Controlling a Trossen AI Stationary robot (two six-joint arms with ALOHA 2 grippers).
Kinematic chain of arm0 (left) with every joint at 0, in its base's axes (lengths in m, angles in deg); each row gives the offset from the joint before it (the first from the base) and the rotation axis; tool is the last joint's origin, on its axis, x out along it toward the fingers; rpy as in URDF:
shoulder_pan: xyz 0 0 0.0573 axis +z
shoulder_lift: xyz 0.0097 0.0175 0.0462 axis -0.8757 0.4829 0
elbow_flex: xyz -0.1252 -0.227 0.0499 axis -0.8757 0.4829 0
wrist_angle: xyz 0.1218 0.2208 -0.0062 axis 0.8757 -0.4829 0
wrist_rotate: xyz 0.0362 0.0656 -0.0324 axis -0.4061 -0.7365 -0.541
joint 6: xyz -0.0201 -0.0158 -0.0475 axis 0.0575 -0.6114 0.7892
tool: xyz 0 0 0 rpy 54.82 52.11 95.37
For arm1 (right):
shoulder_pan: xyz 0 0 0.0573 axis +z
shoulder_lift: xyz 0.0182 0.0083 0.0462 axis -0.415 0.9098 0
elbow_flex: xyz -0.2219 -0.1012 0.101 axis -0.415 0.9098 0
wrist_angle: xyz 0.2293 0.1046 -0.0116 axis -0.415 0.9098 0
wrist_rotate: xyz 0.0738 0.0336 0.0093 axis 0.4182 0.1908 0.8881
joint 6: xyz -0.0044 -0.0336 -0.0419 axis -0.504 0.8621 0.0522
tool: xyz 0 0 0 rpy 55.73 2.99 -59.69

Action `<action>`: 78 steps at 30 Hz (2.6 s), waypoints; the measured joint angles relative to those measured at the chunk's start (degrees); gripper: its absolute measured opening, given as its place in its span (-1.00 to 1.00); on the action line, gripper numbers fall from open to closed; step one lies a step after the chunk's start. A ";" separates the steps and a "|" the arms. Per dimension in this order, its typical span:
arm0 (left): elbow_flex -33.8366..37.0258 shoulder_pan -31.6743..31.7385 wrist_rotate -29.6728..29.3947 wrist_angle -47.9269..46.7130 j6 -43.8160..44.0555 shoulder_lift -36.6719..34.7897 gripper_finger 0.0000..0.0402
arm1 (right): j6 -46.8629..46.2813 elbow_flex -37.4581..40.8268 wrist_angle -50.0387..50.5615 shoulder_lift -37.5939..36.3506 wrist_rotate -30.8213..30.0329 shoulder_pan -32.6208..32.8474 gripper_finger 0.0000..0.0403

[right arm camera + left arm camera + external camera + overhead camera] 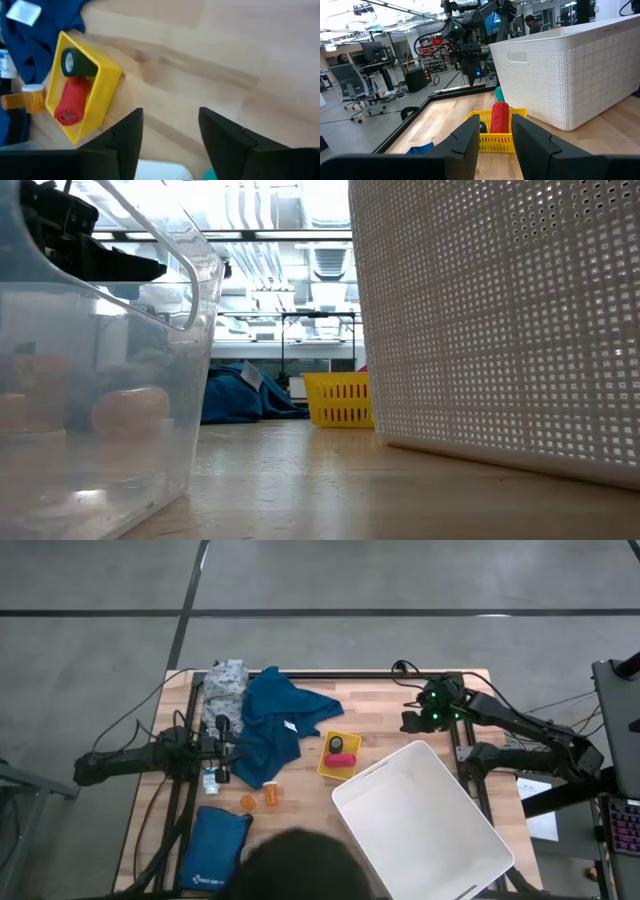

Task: Pick & place medical supplies in basket/bin
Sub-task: Put the light blue bandage into the yellow bin

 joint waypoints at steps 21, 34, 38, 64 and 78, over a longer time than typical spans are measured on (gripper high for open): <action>0.00 0.00 -0.01 0.00 0.01 -0.02 -0.41 | 0.44 0.00 -1.81 6.01 2.07 -0.37 0.54; 0.00 0.02 0.00 0.00 0.02 0.00 -0.41 | 10.48 0.00 -3.66 8.50 2.06 -0.37 0.56; 0.01 0.00 -0.01 0.00 0.01 -0.01 -0.41 | 9.19 0.00 -3.77 9.04 2.07 -0.37 0.56; 0.00 0.00 0.00 0.00 0.00 0.00 -0.41 | 10.33 0.00 -4.53 9.29 2.14 -0.37 0.58; 0.00 0.01 -0.02 0.00 0.02 -0.02 -0.41 | 10.35 0.00 -4.53 9.29 2.14 -0.37 0.58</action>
